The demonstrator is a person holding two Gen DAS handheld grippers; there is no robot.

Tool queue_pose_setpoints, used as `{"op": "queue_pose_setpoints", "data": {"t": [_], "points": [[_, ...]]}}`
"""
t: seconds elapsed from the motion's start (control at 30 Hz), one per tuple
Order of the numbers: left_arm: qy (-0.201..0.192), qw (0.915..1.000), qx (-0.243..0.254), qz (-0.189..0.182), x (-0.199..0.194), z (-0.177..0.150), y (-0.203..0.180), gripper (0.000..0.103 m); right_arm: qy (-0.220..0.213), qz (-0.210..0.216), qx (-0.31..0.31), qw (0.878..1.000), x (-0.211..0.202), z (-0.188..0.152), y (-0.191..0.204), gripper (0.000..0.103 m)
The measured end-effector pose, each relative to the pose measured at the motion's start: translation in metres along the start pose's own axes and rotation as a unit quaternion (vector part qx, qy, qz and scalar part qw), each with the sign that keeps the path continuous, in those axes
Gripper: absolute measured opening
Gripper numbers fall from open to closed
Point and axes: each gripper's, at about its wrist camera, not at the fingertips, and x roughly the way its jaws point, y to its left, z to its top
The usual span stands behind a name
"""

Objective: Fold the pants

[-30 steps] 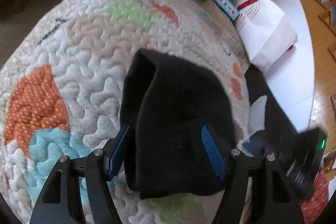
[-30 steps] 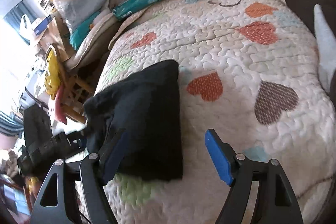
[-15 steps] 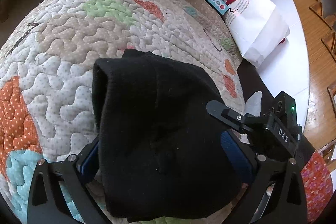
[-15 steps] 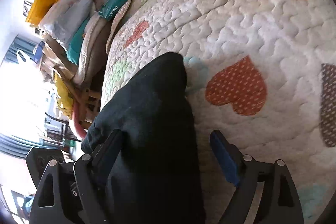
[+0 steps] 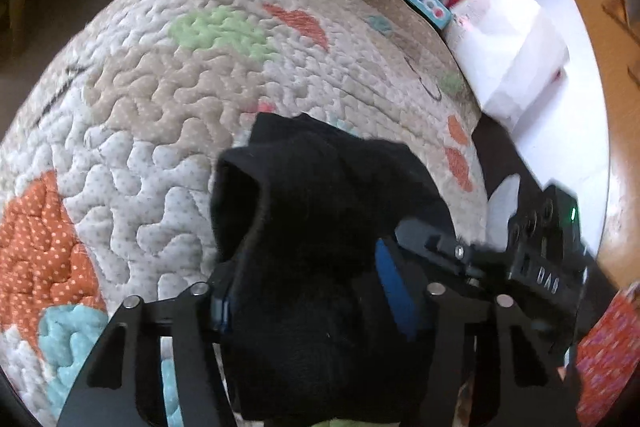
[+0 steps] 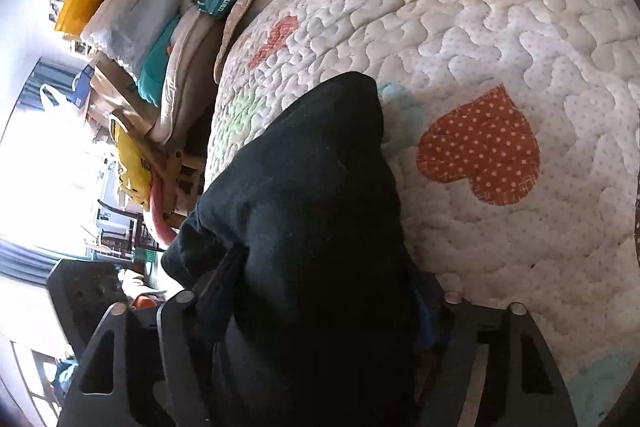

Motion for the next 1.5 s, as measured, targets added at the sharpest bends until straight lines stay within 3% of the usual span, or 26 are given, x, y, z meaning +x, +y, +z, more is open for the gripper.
{"op": "queue_pose_setpoints", "data": {"t": [0.07,0.13,0.2,0.4,0.53,0.67,0.8,0.93,1.07,1.2,1.23,1.27,1.3,1.37,1.5], "points": [[-0.001,1.0,-0.002,0.005,0.003,0.002,-0.001,0.055,0.002,0.003,0.004,1.0,0.0,0.0,-0.001,0.063],[-0.001,0.9989,0.031,0.034,0.003,0.002,-0.012,0.044,0.004,-0.001,-0.004,1.0,-0.003,0.0,0.003,0.054],[0.0,0.9985,0.043,0.033,0.0,0.002,-0.019,0.036,0.003,-0.008,-0.018,1.0,-0.008,0.0,0.009,0.049],[-0.008,0.9998,0.016,0.005,-0.003,0.024,-0.028,0.035,-0.019,-0.003,-0.049,0.999,-0.026,0.013,0.034,0.044],[-0.014,0.9995,0.029,0.007,0.005,0.042,-0.046,0.035,-0.034,-0.007,-0.056,0.998,-0.036,0.033,0.038,0.044],[-0.013,0.9997,0.012,0.017,0.016,0.047,-0.049,0.049,-0.043,-0.014,-0.054,0.998,-0.043,0.049,0.031,0.044],[-0.014,0.9991,-0.008,0.038,0.021,0.037,-0.026,0.059,-0.031,-0.031,-0.041,0.998,-0.036,0.052,0.009,0.044],[-0.004,0.9996,-0.024,0.013,0.022,0.025,-0.005,0.068,-0.025,-0.013,-0.017,0.999,-0.03,0.052,-0.016,0.046],[0.007,0.9998,0.012,0.016,0.037,0.028,-0.02,0.082,-0.025,-0.006,-0.003,1.0,-0.025,0.053,-0.027,0.048],[0.028,0.9987,0.041,0.013,0.063,0.029,-0.043,0.082,-0.024,0.012,0.015,1.0,-0.023,0.052,-0.039,0.051],[0.029,0.9974,0.059,0.029,0.068,0.027,-0.052,0.081,-0.025,0.02,0.023,0.999,-0.023,0.052,-0.043,0.051],[0.029,0.9967,0.067,0.035,0.07,0.026,-0.057,0.07,-0.026,0.026,0.03,0.999,-0.023,0.051,-0.045,0.05],[0.035,0.9974,0.058,0.025,0.07,0.028,-0.057,0.055,-0.027,0.03,0.033,0.999,-0.024,0.051,-0.046,0.048],[0.042,0.9988,0.024,-0.003,0.065,0.036,-0.052,0.045,-0.027,0.031,0.026,0.999,-0.028,0.052,-0.043,0.046],[0.03,0.9988,0.038,0.007,0.057,0.049,-0.064,0.043,-0.041,0.023,0.0,0.999,-0.037,0.062,-0.026,0.045]]}}
